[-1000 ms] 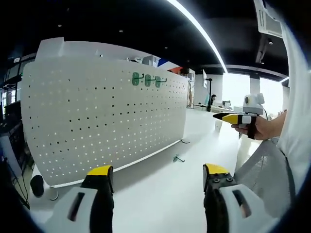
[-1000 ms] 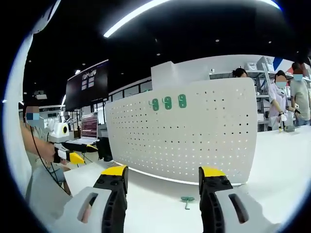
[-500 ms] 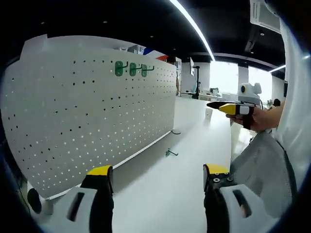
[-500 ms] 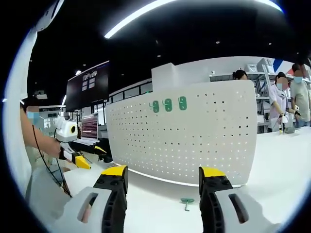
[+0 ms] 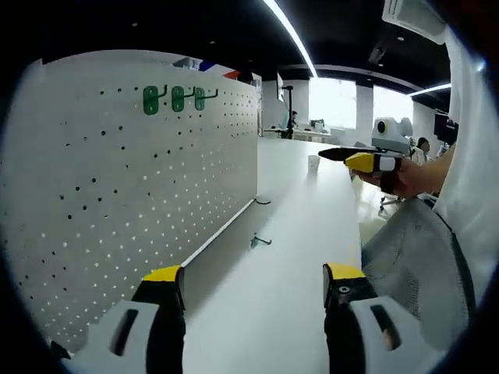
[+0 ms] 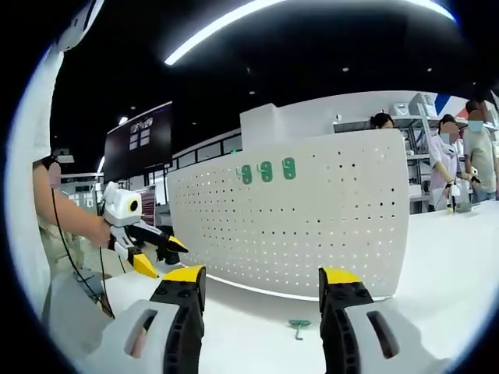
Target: Insert the hook assembly into the mounting plate slot until the hook locks in place.
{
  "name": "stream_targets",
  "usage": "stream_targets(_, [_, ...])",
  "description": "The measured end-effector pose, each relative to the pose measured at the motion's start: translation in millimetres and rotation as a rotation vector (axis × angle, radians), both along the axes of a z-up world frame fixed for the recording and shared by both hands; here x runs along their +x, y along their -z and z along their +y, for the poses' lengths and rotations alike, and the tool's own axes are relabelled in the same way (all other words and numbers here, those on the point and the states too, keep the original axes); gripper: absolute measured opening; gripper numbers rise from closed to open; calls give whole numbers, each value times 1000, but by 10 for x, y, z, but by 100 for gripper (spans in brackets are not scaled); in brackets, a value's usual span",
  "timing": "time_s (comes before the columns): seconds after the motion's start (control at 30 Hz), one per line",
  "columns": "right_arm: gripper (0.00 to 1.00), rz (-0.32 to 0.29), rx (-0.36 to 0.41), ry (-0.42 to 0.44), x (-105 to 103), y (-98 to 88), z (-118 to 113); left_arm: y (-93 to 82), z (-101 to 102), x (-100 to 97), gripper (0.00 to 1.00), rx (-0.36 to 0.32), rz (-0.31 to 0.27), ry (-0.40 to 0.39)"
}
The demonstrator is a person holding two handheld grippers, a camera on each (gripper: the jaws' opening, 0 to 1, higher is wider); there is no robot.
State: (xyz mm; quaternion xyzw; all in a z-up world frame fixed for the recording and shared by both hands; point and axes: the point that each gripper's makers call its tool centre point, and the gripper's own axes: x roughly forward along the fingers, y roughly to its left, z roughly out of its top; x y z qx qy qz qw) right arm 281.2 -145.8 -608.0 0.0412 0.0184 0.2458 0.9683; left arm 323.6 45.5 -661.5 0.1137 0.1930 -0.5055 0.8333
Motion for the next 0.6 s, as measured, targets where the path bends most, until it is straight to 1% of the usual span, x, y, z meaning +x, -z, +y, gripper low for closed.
stream_targets(0.13, [57,-7,0,2,-3,-15,-5,18,-78,41,74,31,3,34])
stream_targets(0.2, [57,-13,-17,0,-5,-19,10,45,-118,72,74,50,9,52])
stream_targets(0.4, [57,-30,-47,6,-8,-42,28,151,-235,128,74,106,44,105])
stream_targets(0.43, [57,-29,-43,8,-7,-45,24,194,-258,129,75,130,58,121])
stream_targets(0.5, [57,-31,-44,16,-5,-46,2,234,-308,152,74,155,62,140])
stream_targets(0.6, [57,-29,-33,29,1,-42,-40,266,-386,185,74,180,68,161])
